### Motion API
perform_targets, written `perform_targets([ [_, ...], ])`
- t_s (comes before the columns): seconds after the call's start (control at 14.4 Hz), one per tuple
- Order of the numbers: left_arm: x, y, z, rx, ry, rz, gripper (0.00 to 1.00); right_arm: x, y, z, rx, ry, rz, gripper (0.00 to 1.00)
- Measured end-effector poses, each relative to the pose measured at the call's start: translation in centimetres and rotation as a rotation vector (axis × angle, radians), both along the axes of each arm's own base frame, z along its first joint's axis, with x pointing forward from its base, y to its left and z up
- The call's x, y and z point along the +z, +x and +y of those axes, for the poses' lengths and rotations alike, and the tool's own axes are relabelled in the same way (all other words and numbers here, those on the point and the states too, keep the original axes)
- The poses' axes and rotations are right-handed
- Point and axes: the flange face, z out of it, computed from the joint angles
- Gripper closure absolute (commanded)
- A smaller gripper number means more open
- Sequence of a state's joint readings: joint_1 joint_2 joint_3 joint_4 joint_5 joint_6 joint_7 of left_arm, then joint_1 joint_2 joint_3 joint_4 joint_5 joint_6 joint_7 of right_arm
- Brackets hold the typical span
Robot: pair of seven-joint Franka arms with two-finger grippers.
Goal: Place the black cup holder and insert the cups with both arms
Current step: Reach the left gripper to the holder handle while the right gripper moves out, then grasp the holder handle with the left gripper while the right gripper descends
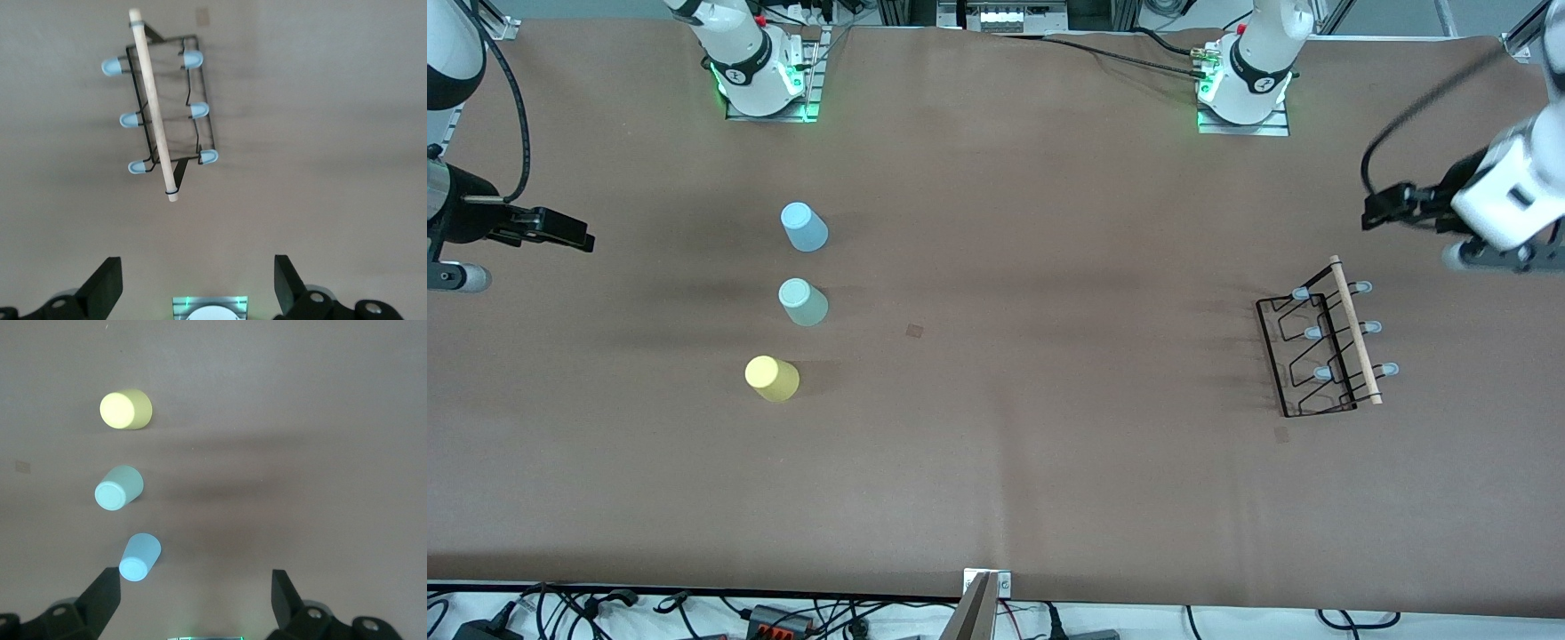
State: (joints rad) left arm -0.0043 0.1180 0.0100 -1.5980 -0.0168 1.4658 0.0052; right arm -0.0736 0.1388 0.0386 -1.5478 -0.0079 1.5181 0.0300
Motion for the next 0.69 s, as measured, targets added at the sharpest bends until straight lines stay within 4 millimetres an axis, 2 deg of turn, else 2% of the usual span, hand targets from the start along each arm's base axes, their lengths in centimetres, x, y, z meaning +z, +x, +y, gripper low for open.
perform_targets([
  [0.14,-3.8,1.6,1.9,0.035,0.001,0.040,0.00,-0.5,-0.1,0.0,0.000,0.000,0.012,0.00],
  [0.35,-9.3,4.8,4.8,0.080,0.006,-0.027,0.00,-1.2,-0.3,0.0,0.001,0.001,0.028,0.00],
  [0.49,-13.1,5.8,5.2,0.078,0.025,-0.088,0.00,-2.1,-0.2,0.3,0.005,0.002,0.030,0.00],
  [0.69,-17.7,5.5,5.0,0.071,0.032,-0.157,0.00,-4.9,0.3,1.5,0.025,0.002,-0.014,0.00],
])
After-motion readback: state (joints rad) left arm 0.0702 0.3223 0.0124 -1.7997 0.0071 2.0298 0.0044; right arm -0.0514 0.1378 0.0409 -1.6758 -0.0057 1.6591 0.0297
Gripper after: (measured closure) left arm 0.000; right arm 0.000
